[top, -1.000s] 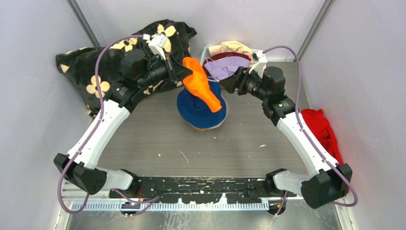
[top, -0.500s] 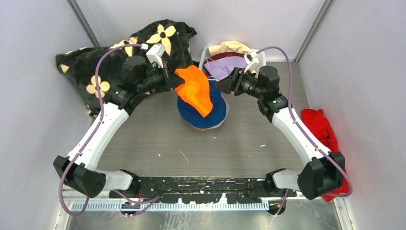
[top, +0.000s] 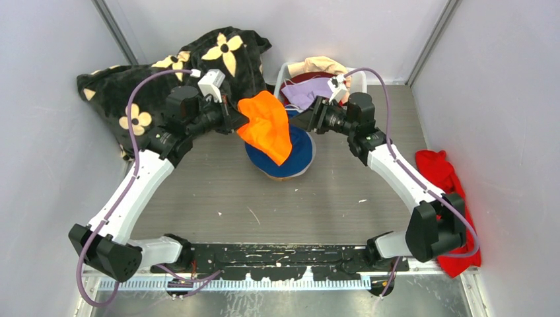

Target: Stack the hats

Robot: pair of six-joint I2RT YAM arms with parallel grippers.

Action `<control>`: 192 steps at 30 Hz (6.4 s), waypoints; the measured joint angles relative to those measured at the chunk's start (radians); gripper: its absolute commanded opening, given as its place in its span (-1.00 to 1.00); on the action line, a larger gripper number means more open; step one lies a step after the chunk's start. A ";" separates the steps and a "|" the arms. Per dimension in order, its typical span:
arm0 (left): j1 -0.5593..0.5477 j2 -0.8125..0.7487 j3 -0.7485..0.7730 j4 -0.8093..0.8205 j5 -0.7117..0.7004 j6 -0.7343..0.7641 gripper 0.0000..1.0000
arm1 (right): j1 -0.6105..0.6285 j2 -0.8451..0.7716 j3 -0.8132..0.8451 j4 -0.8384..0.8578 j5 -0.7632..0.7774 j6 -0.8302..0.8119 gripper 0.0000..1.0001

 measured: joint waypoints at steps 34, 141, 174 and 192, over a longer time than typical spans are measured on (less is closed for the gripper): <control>0.006 -0.004 -0.020 -0.005 -0.006 0.000 -1.00 | 0.043 0.156 0.108 0.022 0.006 -0.013 -0.93; -0.055 -0.073 -0.223 0.091 -0.300 -0.067 0.04 | -0.111 -0.027 -0.196 -0.180 0.121 -0.148 -0.99; 0.146 0.080 -0.549 0.692 0.224 -0.534 0.05 | -0.110 -0.016 -0.196 -0.155 0.100 -0.147 -0.99; 0.150 0.080 -0.589 0.723 0.220 -0.530 0.05 | -0.107 -0.010 -0.196 -0.154 0.099 -0.147 -0.99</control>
